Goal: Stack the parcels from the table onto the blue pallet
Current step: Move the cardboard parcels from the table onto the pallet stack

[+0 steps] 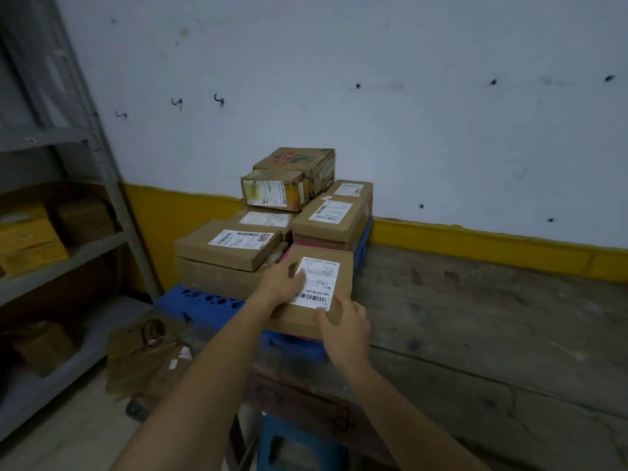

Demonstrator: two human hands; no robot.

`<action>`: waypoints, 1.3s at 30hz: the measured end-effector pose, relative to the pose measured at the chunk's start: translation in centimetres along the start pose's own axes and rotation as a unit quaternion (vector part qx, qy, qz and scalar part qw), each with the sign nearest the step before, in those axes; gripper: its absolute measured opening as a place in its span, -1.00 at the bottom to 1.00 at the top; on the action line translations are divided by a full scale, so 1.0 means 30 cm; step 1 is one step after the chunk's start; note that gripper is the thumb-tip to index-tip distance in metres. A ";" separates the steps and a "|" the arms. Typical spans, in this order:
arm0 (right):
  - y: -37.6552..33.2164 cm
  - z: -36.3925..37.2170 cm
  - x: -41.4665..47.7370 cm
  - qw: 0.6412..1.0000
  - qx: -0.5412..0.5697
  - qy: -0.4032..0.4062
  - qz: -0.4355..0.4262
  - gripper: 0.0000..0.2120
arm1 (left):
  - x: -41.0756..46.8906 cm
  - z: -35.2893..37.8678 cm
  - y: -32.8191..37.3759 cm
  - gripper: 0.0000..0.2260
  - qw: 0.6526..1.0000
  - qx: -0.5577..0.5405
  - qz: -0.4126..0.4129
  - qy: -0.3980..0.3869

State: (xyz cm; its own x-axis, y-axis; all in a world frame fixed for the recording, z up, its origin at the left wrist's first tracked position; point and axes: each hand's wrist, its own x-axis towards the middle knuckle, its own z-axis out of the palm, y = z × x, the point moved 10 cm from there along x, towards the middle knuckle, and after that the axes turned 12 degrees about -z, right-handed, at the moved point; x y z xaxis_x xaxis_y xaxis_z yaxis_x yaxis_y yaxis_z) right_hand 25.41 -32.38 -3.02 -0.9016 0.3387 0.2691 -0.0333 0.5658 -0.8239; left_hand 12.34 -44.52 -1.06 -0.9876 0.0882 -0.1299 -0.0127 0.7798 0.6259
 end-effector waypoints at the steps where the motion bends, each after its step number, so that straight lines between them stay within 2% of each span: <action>1: -0.002 0.014 0.004 1.000 0.000 0.006 0.001 -0.55 | 0.009 0.001 -0.005 -0.55 1.000 0.020 0.006 -0.001; 7: -0.022 0.053 0.051 0.999 -0.005 0.049 0.023 -0.57 | 0.056 -0.013 0.026 -0.56 0.993 0.109 0.045 0.008; 13: -0.049 0.095 0.090 0.997 0.026 0.067 0.030 -0.58 | 0.091 -0.043 0.077 -0.64 0.977 0.182 0.085 0.069; 21: -0.087 0.116 0.130 0.995 0.007 0.095 0.016 -0.65 | 0.147 -0.030 0.065 -0.63 0.978 0.177 0.107 0.033; 29: -0.076 0.134 0.151 0.995 0.000 0.095 0.021 -0.59 | 0.176 -0.022 0.072 -0.65 0.977 0.180 0.112 0.016; 39: -0.020 0.084 0.148 0.993 0.045 0.107 0.027 -0.50 | 0.188 -0.037 0.117 -0.66 0.975 0.174 0.124 0.052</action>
State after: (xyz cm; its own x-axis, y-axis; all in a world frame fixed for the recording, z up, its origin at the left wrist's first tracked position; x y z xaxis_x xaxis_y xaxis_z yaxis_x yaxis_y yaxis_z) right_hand 20.34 -33.10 -2.59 -0.7915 0.5241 0.3143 -0.0336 0.4762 -0.8787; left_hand 6.56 -41.98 1.25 -0.9643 0.2518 0.0818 0.2646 0.9074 0.3264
